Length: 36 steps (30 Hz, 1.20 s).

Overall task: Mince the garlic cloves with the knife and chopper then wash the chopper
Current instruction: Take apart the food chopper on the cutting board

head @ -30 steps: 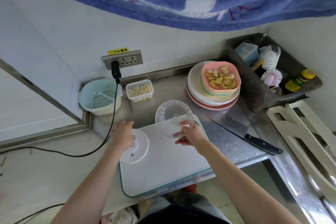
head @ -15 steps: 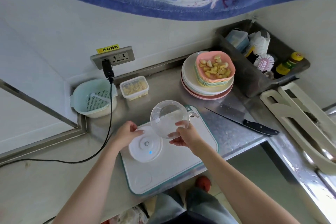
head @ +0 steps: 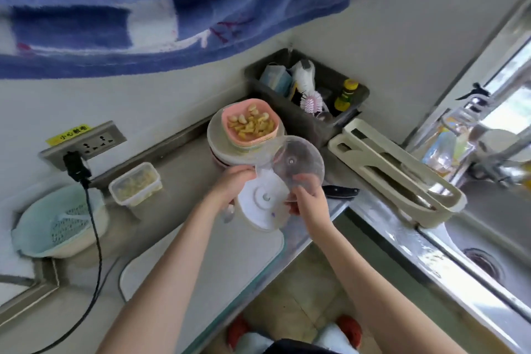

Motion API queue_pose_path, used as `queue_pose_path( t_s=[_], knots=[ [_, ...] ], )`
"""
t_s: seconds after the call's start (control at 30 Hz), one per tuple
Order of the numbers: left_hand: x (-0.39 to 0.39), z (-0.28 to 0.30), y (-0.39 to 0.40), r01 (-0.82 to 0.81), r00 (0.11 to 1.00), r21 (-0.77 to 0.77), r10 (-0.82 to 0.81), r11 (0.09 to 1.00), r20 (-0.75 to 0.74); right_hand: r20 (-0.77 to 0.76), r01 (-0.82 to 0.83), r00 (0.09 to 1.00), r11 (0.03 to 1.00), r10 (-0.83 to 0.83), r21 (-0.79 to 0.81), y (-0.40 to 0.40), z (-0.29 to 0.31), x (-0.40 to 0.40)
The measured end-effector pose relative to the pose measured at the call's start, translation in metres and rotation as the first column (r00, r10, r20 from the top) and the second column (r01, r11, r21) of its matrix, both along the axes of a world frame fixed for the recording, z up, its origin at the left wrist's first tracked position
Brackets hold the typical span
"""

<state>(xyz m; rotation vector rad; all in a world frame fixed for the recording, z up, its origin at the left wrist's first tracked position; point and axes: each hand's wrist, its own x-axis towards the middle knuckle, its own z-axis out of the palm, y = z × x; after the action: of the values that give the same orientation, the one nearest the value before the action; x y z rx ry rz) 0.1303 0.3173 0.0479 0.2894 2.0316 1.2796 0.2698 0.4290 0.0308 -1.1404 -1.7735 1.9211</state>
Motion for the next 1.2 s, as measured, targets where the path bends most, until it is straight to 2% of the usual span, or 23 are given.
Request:
queue_pose_path(
  t_s=[0.07,0.17,0.37,0.47,0.53,0.6,0.63,0.67,0.73,0.77,0.8,0.9,1.0,1.1,1.2],
  knots=[
    [0.021,0.005,0.051,0.098,0.995,0.030,-0.098,0.995,-0.003,-0.005,0.096,0.995,0.993,-0.096,0.070,0.033,0.004,0.027],
    [0.061,0.011,0.126,0.245,0.970,0.027,-0.245,0.969,0.002,-0.032,0.242,0.970,0.967,-0.240,0.086,0.086,0.011,0.078],
    [0.167,0.021,0.265,0.478,0.874,0.141,-0.486,0.867,0.027,-0.073,0.526,0.851,0.845,-0.521,0.100,0.186,0.007,0.189],
    [0.221,0.020,0.325,0.603,0.797,0.148,-0.600,0.784,-0.067,-0.108,0.646,0.762,0.742,-0.638,0.180,0.230,0.006,0.240],
    [0.254,0.016,0.360,0.661,0.745,0.102,-0.635,0.743,-0.203,-0.148,0.723,0.675,0.606,-0.723,0.332,0.254,0.010,0.276],
    [0.281,0.013,0.387,0.673,0.682,-0.002,-0.622,0.739,-0.385,-0.107,0.664,0.626,0.456,-0.773,0.592,0.275,0.009,0.315],
    [0.292,0.010,0.397,0.684,0.617,-0.056,-0.617,0.728,-0.488,-0.070,0.558,0.653,0.417,-0.754,0.718,0.284,0.006,0.332],
    [0.302,0.008,0.404,0.705,0.515,-0.113,-0.614,0.700,-0.598,-0.025,0.441,0.700,0.404,-0.714,0.802,0.293,0.003,0.345],
    [0.313,-0.002,0.414,0.735,0.241,-0.206,-0.533,0.646,-0.811,0.056,0.274,0.768,0.406,-0.639,0.872,0.310,-0.009,0.361],
    [0.314,-0.007,0.417,0.749,0.125,-0.218,-0.455,0.626,-0.881,0.054,0.256,0.780,0.396,-0.624,0.882,0.317,-0.012,0.365],
    [0.312,-0.012,0.419,0.763,0.063,-0.194,-0.370,0.617,-0.927,0.028,0.266,0.789,0.381,-0.614,0.885,0.323,-0.014,0.368],
    [0.307,-0.018,0.426,0.805,-0.020,-0.119,-0.174,0.581,-0.985,0.043,0.215,0.813,0.367,-0.580,0.905,0.331,-0.021,0.372],
    [0.303,-0.014,0.433,0.785,-0.192,-0.185,-0.052,0.591,-0.980,0.087,0.157,0.830,0.379,-0.551,0.912,0.334,-0.028,0.374],
    [0.298,-0.012,0.441,0.756,-0.323,-0.254,0.006,0.603,-0.946,0.102,0.118,0.849,0.375,-0.518,0.919,0.333,-0.035,0.374],
    [0.295,-0.011,0.440,0.736,-0.360,-0.268,0.024,0.622,-0.933,0.128,0.100,0.844,0.388,-0.521,0.916,0.336,-0.041,0.370]
  ],
)
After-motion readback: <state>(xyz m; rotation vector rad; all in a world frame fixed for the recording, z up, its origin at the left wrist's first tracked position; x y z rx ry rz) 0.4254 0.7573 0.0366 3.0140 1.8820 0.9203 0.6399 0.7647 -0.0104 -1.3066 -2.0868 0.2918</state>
